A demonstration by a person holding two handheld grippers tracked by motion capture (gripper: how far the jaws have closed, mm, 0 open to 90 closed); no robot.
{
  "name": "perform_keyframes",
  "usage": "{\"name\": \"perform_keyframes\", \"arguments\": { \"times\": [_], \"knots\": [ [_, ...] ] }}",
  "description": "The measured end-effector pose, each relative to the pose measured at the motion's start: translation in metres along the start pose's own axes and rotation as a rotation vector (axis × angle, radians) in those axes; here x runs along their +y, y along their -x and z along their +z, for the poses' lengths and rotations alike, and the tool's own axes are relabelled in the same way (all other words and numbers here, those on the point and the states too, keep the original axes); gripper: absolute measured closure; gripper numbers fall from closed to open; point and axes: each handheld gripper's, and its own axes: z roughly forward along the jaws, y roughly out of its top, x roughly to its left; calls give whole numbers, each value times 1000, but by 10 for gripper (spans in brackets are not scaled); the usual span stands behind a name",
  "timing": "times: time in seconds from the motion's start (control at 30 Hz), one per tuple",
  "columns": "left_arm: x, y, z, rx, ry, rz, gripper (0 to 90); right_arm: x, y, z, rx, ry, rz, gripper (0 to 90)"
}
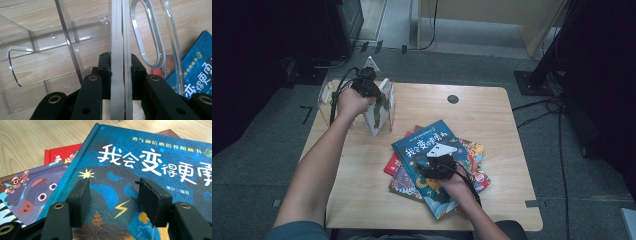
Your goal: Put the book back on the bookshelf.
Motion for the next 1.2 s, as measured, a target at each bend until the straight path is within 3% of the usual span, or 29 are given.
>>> {"name": "perform_keyframes", "arguments": {
  "times": [0.3, 0.5, 0.63, 1.03, 1.2],
  "knots": [
    [0, 0, 9, 3, -26, 11, 760, 0, 0, 0, 1, 0, -2, 433],
    [-1, -3, 10, -8, -14, -13, 754, 0, 0, 0, 2, 0, -1, 435],
    [-2, -3, 9, -6, -19, -8, 757, 0, 0, 0, 2, 1, -2, 435],
    [-3, -4, -3, -3, -14, 7, 737, 0, 0, 1, 3, 1, -2, 435],
    [-4, -4, -14, -13, 12, 5, 724, 0, 0, 1, 4, 1, -1, 435]
  ]
}}
